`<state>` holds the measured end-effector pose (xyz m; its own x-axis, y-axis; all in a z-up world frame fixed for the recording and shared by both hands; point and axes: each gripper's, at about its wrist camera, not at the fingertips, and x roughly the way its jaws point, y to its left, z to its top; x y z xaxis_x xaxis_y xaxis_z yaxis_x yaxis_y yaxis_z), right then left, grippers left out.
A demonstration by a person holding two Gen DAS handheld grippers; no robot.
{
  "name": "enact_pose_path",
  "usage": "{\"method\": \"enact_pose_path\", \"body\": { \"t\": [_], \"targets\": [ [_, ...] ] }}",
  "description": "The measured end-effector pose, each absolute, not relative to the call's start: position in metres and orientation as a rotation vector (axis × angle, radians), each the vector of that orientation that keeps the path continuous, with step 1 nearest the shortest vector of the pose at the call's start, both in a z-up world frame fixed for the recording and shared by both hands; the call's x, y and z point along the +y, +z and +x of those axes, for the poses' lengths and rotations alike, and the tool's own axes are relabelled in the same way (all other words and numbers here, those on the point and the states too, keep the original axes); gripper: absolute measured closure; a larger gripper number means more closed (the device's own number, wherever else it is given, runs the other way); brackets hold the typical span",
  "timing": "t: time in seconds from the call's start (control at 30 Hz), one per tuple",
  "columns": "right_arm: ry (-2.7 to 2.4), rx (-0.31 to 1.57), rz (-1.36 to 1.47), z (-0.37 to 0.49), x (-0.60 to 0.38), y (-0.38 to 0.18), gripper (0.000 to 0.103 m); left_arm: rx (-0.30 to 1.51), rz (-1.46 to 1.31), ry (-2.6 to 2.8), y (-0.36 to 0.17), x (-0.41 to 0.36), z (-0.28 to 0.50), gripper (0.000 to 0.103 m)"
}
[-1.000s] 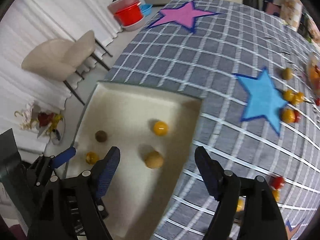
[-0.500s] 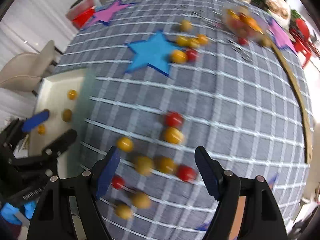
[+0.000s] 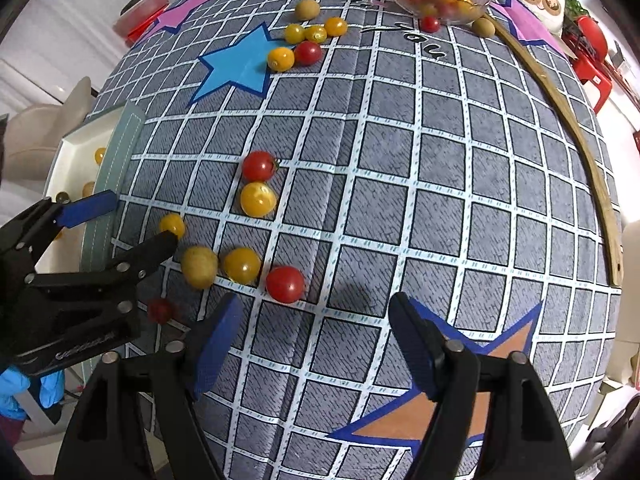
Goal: Organize fruits
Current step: 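Return to the cloth and grasp a red tomato with the right tool, then grasp a yellow tomato with the left tool while the right tool holds the red tomato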
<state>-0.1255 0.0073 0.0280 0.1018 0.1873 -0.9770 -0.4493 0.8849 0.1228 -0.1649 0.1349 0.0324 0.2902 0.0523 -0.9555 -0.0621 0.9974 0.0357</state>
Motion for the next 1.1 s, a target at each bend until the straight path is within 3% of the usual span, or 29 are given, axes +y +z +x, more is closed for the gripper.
{"method": "enact_pose_path", "body": {
  "t": [0.1, 0.4, 0.6, 0.67, 0.73, 0.8, 0.83, 1.1],
  "targets": [
    [0.493, 1.391, -0.234, -0.125, 0.008, 0.026, 0.042, 1.286, -0.005, 0.082, 0.027, 0.133, -0.163, 0.020],
    [0.527, 1.368, -0.266, -0.129, 0.020, 0.020, 0.050, 1.287, 0.000, 0.085, 0.021, 0.123, -0.155, 0.028],
    [0.530, 1.348, -0.343, -0.134, 0.037, 0.016, 0.060, 1.283, -0.009, 0.060, 0.024, 0.116, -0.157, 0.045],
    [0.529, 1.342, -0.360, -0.135, 0.039, 0.016, 0.067, 1.284, -0.031, 0.045, 0.025, 0.115, -0.158, 0.054],
    [0.522, 1.335, -0.373, -0.136, 0.040, 0.016, 0.081, 1.281, -0.036, 0.029, 0.026, 0.112, -0.157, 0.066],
    [0.519, 1.336, -0.367, -0.135, 0.040, 0.016, 0.081, 1.279, -0.033, 0.015, 0.027, 0.108, -0.158, 0.080],
    [0.521, 1.341, -0.352, -0.136, 0.041, 0.015, 0.081, 1.282, -0.043, 0.011, 0.027, 0.108, -0.159, 0.081],
    [0.538, 1.402, -0.165, -0.125, 0.016, 0.021, 0.081, 1.280, -0.211, 0.022, 0.037, 0.129, -0.169, 0.081]
  ]
}}
